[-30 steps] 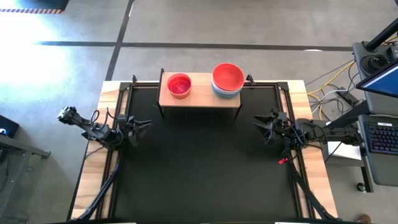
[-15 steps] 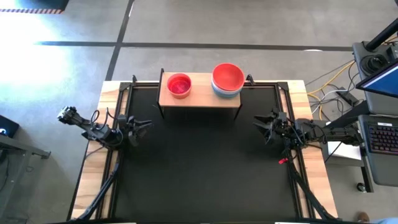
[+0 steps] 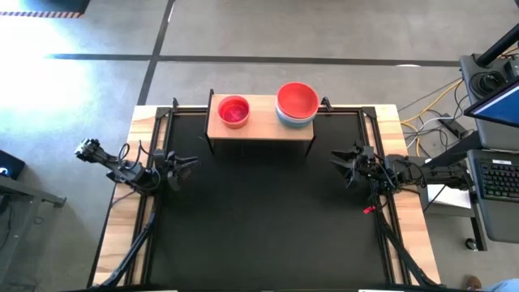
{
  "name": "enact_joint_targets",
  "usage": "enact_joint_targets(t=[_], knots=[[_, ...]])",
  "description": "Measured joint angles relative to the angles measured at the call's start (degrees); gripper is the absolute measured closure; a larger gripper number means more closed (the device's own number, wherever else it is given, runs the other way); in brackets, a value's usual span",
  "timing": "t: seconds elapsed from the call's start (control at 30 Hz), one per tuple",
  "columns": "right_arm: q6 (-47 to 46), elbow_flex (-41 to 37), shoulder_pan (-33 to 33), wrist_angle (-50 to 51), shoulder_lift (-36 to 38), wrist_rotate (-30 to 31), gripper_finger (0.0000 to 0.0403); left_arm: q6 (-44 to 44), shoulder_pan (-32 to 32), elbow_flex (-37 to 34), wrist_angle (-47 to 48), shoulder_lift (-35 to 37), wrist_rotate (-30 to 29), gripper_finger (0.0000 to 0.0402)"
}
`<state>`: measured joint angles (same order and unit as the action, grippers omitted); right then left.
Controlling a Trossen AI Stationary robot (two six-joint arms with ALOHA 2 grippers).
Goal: Place and stack bowls onto a shelf
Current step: Return to Home Position
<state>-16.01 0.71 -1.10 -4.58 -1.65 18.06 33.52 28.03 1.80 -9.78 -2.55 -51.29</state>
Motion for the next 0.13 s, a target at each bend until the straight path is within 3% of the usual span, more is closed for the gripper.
enact_joint_targets(t=[0.13], knots=[[0.0, 0.0, 0.0, 0.0, 0.0, 0.0, 0.0197, 0.0, 0.0, 0.0, 0.0, 0.0, 0.0, 0.0297]])
